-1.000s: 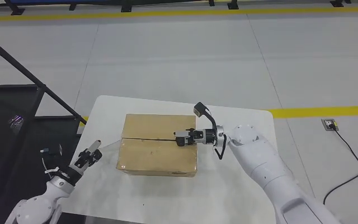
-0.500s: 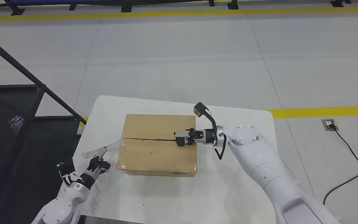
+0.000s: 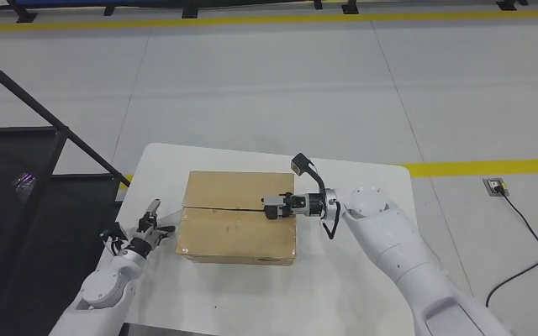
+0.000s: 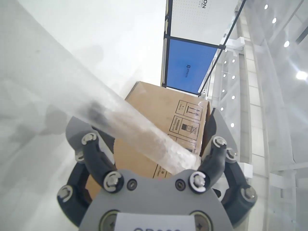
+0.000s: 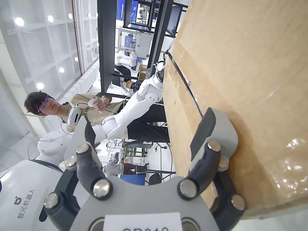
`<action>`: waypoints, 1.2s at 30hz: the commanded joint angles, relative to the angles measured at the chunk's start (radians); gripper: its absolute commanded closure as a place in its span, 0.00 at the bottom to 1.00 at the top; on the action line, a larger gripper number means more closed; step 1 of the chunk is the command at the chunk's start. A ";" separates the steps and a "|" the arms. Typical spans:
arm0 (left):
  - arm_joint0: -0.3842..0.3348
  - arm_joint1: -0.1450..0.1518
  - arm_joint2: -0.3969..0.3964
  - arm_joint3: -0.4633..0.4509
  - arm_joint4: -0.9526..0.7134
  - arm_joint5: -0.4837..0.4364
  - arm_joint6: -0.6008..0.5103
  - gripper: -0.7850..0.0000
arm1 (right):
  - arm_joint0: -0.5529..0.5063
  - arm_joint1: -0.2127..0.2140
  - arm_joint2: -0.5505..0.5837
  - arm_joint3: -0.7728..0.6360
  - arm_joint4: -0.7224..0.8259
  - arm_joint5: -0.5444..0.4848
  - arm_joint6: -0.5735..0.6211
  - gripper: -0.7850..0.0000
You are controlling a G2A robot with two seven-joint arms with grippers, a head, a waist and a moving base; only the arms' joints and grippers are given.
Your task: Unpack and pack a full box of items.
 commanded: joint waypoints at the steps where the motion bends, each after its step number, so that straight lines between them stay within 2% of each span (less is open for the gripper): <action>1: -0.013 -0.005 -0.002 0.013 0.003 -0.034 -0.002 0.00 | 0.000 0.000 0.000 0.000 0.000 0.000 0.000 0.00; 4: -0.003 -0.005 -0.022 0.004 0.021 -0.084 0.008 0.00 | 0.000 0.000 0.000 0.000 0.000 0.000 0.000 0.00; 7: 0.033 0.000 -0.059 -0.045 0.068 -0.147 0.049 0.00 | 0.000 0.000 0.000 0.000 0.000 0.000 0.000 0.00; 13: 0.149 0.012 -0.149 -0.231 0.210 -0.209 0.182 0.00 | 0.000 0.000 0.000 0.000 0.000 0.000 0.000 0.00; 18: 0.241 0.019 -0.223 -0.399 0.328 -0.194 0.259 0.00 | 0.000 0.000 0.000 0.000 0.000 0.000 0.000 0.00; 24: 0.305 0.018 -0.268 -0.542 0.497 -0.167 0.342 0.00 | 0.000 0.000 0.000 0.000 0.000 0.000 0.000 0.00; 36: 0.310 0.007 -0.270 -0.641 0.620 -0.128 0.314 0.00 | 0.000 0.000 0.000 0.000 0.000 0.000 0.000 0.00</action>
